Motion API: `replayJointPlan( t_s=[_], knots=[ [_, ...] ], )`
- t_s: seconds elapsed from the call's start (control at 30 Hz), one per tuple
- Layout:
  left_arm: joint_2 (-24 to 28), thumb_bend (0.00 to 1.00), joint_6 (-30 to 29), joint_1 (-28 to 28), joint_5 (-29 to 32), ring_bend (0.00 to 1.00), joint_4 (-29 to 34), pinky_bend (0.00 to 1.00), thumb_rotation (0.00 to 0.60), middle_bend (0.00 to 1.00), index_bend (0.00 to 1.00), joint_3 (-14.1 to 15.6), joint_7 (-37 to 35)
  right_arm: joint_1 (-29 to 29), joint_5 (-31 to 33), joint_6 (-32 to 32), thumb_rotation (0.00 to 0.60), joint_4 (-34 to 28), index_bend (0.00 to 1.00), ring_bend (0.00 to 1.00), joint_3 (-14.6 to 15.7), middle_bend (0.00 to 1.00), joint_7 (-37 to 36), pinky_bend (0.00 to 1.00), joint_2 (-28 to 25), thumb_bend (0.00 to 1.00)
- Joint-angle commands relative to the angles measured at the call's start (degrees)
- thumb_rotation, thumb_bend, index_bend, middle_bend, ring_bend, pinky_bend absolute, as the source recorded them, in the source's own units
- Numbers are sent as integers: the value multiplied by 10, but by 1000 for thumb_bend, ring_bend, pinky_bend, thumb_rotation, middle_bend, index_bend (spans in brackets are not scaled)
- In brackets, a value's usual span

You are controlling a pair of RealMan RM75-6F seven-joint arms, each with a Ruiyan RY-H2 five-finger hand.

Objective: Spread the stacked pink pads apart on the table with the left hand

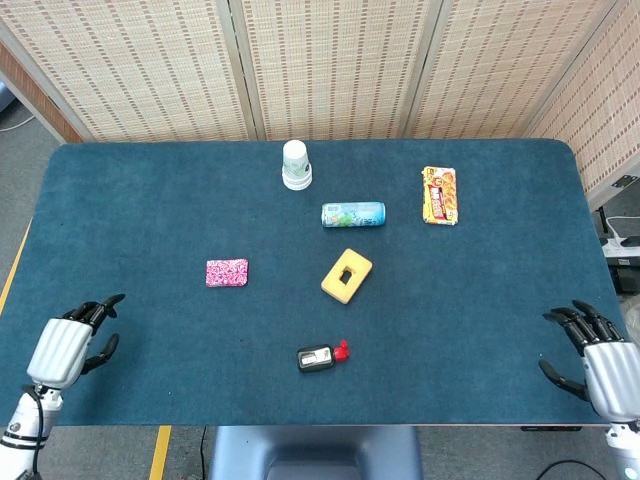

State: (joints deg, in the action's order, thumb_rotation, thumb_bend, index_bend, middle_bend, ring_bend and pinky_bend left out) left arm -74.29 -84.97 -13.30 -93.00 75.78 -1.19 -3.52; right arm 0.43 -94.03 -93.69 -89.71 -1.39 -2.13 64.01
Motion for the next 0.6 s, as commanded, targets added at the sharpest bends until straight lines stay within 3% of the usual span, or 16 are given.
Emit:
replayJointPlan(
  t_s=[0.03, 0.17, 0.33, 0.6],
  knots=[
    [2, 402, 11, -14, -14, 410, -13, 547, 600, 547, 81, 4, -41, 2, 2, 3, 600, -1, 307, 183, -1, 325, 1, 300, -1, 93],
    [33, 389, 44, -38, -23, 463, 9, 545, 600, 622, 2, 9, -65, 1, -5, 1, 600, 0, 312, 183, 2, 328, -6, 300, -3, 93],
    [67, 369, 93, -78, -32, 572, 42, 591, 600, 744, 0, 4, -65, -1, -10, -4, 600, 4, 328, 183, 3, 328, -15, 300, -4, 92],
    [108, 264, 208, -161, -36, 727, 71, 678, 600, 845, 5, 1, -91, 1, -13, 1, 600, 4, 347, 184, 6, 329, -18, 300, -6, 93]
  ],
)
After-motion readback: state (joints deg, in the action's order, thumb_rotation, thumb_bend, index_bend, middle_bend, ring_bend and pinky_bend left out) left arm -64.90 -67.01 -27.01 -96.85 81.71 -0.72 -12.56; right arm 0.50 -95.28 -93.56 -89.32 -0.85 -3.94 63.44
